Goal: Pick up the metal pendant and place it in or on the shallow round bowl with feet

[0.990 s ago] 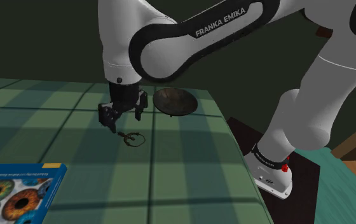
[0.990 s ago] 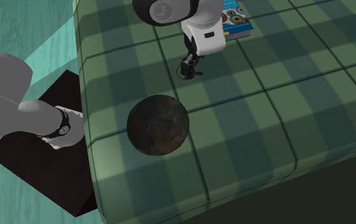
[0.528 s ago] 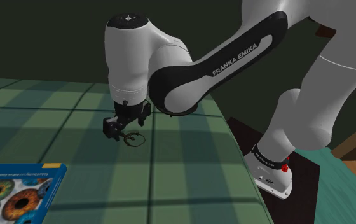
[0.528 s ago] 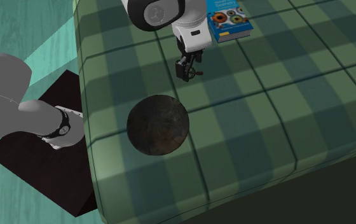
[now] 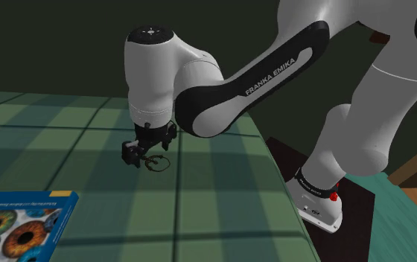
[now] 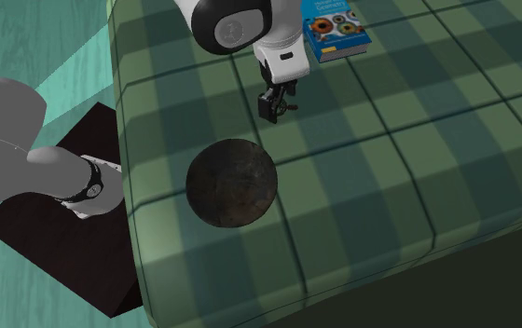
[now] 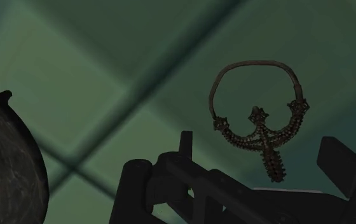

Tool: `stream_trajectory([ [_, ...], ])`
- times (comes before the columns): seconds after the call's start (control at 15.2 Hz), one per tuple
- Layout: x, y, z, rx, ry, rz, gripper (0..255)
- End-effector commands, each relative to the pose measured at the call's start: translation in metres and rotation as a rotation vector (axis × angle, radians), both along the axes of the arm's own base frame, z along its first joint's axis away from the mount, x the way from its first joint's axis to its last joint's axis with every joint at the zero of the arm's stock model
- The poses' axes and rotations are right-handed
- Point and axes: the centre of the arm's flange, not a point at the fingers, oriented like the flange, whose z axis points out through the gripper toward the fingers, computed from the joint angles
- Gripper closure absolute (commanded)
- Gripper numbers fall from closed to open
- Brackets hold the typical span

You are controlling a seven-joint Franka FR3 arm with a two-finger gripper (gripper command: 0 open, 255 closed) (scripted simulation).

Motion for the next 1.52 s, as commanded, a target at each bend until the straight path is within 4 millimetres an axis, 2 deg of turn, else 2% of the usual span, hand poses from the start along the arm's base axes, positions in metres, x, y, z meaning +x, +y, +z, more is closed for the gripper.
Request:
stream_trajectory([
  [0.0,0.0,0.0,0.0,0.0,0.0,0.0,0],
  [0.07,0.0,0.0,0.0,0.0,0.0,0.0,255],
  [0.66,0.0,0.001,0.001,0.001,-0.001,0.0,255],
  [0.73,0.0,0.001,0.001,0.001,-0.001,0.0,0],
  [1.06,-0.07,0.003,0.026,-0.002,-0.075,-0.162,0],
  [1.12,-0.079,0.005,0.029,-0.002,-0.084,-0.182,0],
  [1.45,-0.073,0.003,0.003,-0.002,-0.084,-0.182,0],
])
